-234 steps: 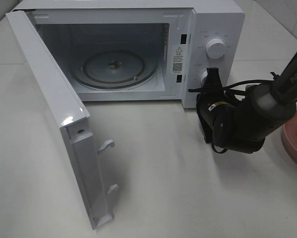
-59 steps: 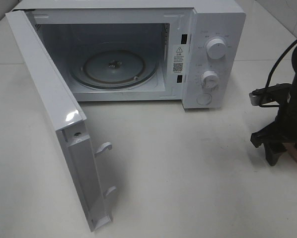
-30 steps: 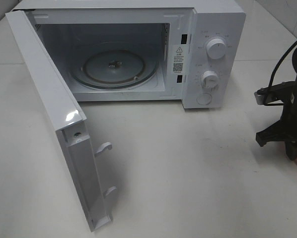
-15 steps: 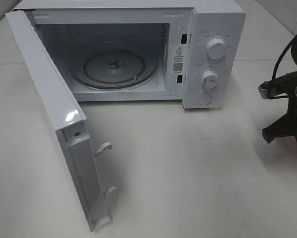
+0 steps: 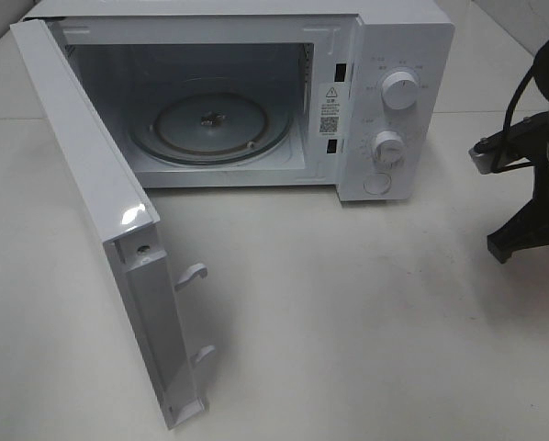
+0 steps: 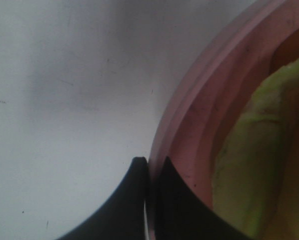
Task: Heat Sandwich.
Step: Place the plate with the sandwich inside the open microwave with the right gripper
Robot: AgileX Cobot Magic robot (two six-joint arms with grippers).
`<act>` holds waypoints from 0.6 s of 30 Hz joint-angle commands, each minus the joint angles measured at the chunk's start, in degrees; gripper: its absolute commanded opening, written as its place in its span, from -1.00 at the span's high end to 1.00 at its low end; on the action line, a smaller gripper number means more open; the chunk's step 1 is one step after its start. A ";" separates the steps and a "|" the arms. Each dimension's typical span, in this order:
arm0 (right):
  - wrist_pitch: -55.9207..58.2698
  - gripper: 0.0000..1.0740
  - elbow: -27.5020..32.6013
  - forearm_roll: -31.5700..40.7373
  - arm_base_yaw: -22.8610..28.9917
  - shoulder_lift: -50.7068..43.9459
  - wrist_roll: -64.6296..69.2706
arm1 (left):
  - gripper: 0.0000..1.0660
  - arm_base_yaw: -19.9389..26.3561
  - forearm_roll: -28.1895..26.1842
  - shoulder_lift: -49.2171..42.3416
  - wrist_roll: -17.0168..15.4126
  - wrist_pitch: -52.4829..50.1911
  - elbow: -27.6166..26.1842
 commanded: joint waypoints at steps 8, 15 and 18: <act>4.24 0.99 3.44 -1.03 5.96 -6.82 0.86 | -0.94 -0.34 0.00 -1.20 -0.29 -0.40 0.17; 6.70 0.99 5.16 0.29 12.15 -12.38 0.86 | -0.94 -0.34 0.00 -1.20 -0.29 -0.40 0.17; 6.93 0.99 6.53 0.34 14.61 -14.67 0.86 | -0.94 -0.34 0.00 -1.20 -0.29 -0.40 0.17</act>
